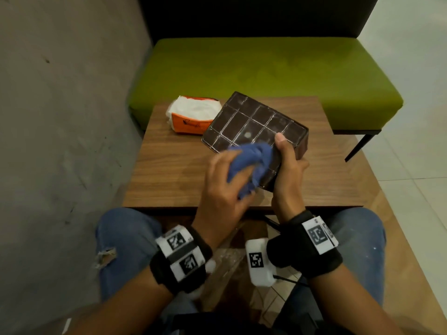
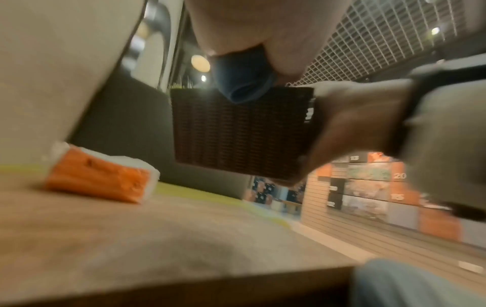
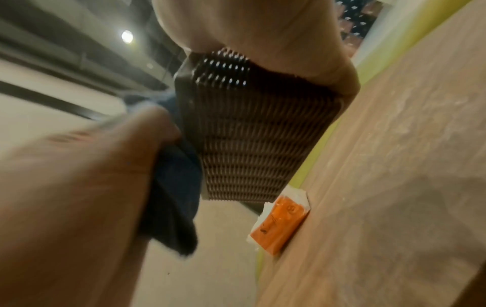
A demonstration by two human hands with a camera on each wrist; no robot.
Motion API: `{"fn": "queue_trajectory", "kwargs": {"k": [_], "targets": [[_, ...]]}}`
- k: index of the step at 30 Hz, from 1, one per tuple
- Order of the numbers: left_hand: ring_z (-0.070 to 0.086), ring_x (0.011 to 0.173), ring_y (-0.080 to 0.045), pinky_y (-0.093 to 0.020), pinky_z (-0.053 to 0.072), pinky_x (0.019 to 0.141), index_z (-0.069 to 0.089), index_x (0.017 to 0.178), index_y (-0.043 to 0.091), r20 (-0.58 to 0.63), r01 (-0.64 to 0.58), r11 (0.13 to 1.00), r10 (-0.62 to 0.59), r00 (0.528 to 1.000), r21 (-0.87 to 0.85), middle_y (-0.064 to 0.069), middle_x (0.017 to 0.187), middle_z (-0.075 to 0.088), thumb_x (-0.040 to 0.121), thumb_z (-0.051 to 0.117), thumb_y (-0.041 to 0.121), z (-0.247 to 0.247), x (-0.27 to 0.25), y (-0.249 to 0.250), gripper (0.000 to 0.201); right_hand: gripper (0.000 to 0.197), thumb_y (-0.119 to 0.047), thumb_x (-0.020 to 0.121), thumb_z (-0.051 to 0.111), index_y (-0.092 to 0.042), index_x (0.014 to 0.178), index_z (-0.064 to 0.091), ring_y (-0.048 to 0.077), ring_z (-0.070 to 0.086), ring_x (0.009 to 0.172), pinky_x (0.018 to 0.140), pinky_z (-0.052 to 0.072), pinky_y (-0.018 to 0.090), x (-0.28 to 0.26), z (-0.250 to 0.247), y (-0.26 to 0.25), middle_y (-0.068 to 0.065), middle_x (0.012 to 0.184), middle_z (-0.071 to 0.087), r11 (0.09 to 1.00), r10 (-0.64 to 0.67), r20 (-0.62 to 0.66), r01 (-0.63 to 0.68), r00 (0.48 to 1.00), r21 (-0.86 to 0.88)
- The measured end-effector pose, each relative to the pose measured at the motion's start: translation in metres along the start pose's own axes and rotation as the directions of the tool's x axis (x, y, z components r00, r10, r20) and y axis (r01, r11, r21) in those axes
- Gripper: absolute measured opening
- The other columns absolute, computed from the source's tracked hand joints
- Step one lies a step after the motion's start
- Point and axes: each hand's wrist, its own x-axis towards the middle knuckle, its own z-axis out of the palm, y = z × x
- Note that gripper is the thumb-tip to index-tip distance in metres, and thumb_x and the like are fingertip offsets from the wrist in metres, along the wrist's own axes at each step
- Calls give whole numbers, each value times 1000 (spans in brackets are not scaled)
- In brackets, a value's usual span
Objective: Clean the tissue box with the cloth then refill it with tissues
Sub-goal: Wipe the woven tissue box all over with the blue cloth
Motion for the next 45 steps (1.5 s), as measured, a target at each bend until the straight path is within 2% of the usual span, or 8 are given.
{"fn": "queue_trajectory", "kwargs": {"k": [3,8,12,17,21,32,37,45], "targets": [[38,120,-28,-28,29,108,55,120,9,54,-137,991,137,989,0,-11,127,39,82,63,24,-6,-13,0,41,72,-43,70,75,-5,121,39,16,60,97,83,53,28,2,-5,-3,-1,101,51,999,-41,13,41,999,0],[41,112,-24,-13,30,98,64,113,7,-10,142,989,-143,990,-50,-12,122,47,80,61,20,-12,13,1,36,93,-58,54,73,-3,123,44,21,61,107,92,53,36,-7,0,-2,11,119,54,998,-57,6,57,998,-36],[42,115,-24,-21,35,99,58,115,15,86,-33,996,41,995,-88,-7,122,43,82,61,26,-14,-4,9,35,63,-43,74,74,-8,113,38,10,54,87,75,48,22,-3,-6,-1,1,100,47,998,-32,-23,30,999,-62],[44,110,-19,-11,34,92,65,110,10,47,121,991,-118,992,-53,-14,116,56,81,63,23,-21,6,9,33,66,-36,83,71,-4,127,34,11,59,95,79,54,25,-10,-7,-3,2,108,50,1000,-7,-36,7,999,-5],[47,107,-19,-14,37,93,63,112,13,69,2,996,4,998,-84,-8,116,51,82,64,26,-23,-5,11,32,91,-57,55,72,-7,123,37,20,59,109,91,54,35,-14,-3,-12,12,122,50,997,-75,-47,74,996,-20],[48,104,-21,-15,37,88,69,106,8,11,98,992,-97,995,-81,-13,110,59,82,63,17,-20,36,24,27,118,-81,45,72,3,124,47,28,62,110,94,53,46,-25,0,-8,22,122,57,990,-109,1,109,994,-90],[47,107,-17,-10,35,94,68,104,7,74,62,990,-53,996,-130,-5,115,52,79,63,18,-29,-1,22,28,84,-60,60,69,-9,119,40,20,60,107,82,53,28,-18,-12,-15,7,115,52,988,-127,-21,125,992,-86],[50,104,-19,-20,42,89,66,104,11,69,25,992,-16,997,-126,-6,113,53,80,64,19,-27,7,30,26,84,-66,53,66,-14,114,42,23,59,109,91,54,38,-18,-14,-19,16,124,51,987,-137,-25,134,990,-93]]}}
